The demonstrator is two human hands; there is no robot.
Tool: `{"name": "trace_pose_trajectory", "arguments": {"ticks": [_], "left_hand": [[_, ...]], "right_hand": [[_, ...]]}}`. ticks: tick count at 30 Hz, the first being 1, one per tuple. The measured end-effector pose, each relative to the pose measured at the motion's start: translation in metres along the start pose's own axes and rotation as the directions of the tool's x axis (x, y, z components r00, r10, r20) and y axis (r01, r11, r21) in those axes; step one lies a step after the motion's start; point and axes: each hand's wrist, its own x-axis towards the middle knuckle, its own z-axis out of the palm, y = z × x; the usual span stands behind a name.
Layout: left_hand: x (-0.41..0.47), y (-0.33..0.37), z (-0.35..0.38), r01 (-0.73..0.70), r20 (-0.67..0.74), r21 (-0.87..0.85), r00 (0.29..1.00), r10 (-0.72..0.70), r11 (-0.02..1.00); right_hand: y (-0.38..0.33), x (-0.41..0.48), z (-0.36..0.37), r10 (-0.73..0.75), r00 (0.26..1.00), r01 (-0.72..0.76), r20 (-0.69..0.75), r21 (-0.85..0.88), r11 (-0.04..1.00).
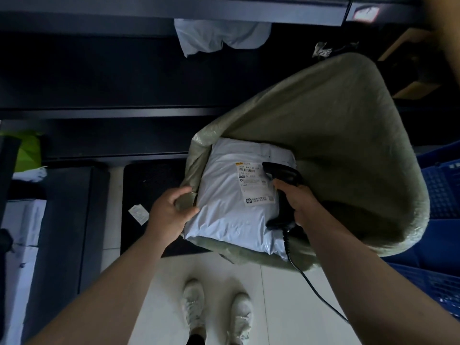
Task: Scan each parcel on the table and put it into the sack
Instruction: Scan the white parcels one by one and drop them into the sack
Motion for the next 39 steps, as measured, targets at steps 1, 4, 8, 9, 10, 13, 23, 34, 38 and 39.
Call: {"name": "trace_pose_trajectory", "arguments": {"ticks": [1, 4, 8, 9, 10, 13, 23, 34, 38, 39], "left_hand": [[-0.001, -0.002, -0.003, -0.004, 0.010, 0.037, 1.000, 0.003, 0.999], [-0.004, -0.024, -0.008, 0.003, 0.047, 0.159, 0.999, -0.010, 0.987], [-0.004, -0.024, -0.015, -0.026, 0.094, 0.256, 0.996, 0.002, 0.966], [-0.003, -0.021, -0.011, -0.034, 0.102, 0.239, 0.995, 0.010, 0.970], [-0.002, -0.018, -0.006, -0.041, 0.104, 0.216, 0.994, 0.018, 0.975], [0.000, -0.013, 0.011, -0.048, 0.098, 0.178, 0.995, 0.031, 0.983], [-0.009, -0.025, 0.030, -0.031, 0.048, 0.226, 0.999, 0.020, 0.974], [-0.086, 0.064, 0.013, -0.126, 0.115, 0.376, 0.989, 0.089, 0.918], [-0.143, 0.117, 0.007, -0.275, 0.155, 0.390, 0.960, 0.232, 0.879], [-0.159, 0.131, 0.005, -0.321, 0.167, 0.403, 0.946, 0.276, 0.857]], "right_hand": [[-0.001, 0.003, -0.001, 0.001, 1.000, -0.001, -0.007, -0.008, 1.000], [0.008, 0.022, -0.002, 0.022, 1.000, -0.022, -0.005, -0.006, 1.000], [0.007, 0.030, -0.003, -0.036, 0.998, 0.039, -0.046, 0.049, 0.998], [0.012, 0.029, -0.001, -0.045, 0.998, 0.048, -0.052, 0.049, 0.998], [0.018, 0.028, 0.002, -0.048, 0.997, 0.051, -0.063, 0.045, 0.998], [0.030, 0.029, 0.007, -0.045, 0.997, 0.044, -0.055, -0.006, 0.999], [0.048, 0.016, -0.001, -0.208, 0.970, 0.238, 0.127, -0.306, 0.922], [0.020, -0.120, -0.066, -0.456, 0.873, 0.481, 0.172, -0.456, 0.749], [0.015, -0.195, -0.102, -0.538, 0.833, 0.528, 0.126, -0.471, 0.707], [0.014, -0.215, -0.113, -0.557, 0.824, 0.534, 0.105, -0.475, 0.700]]}}
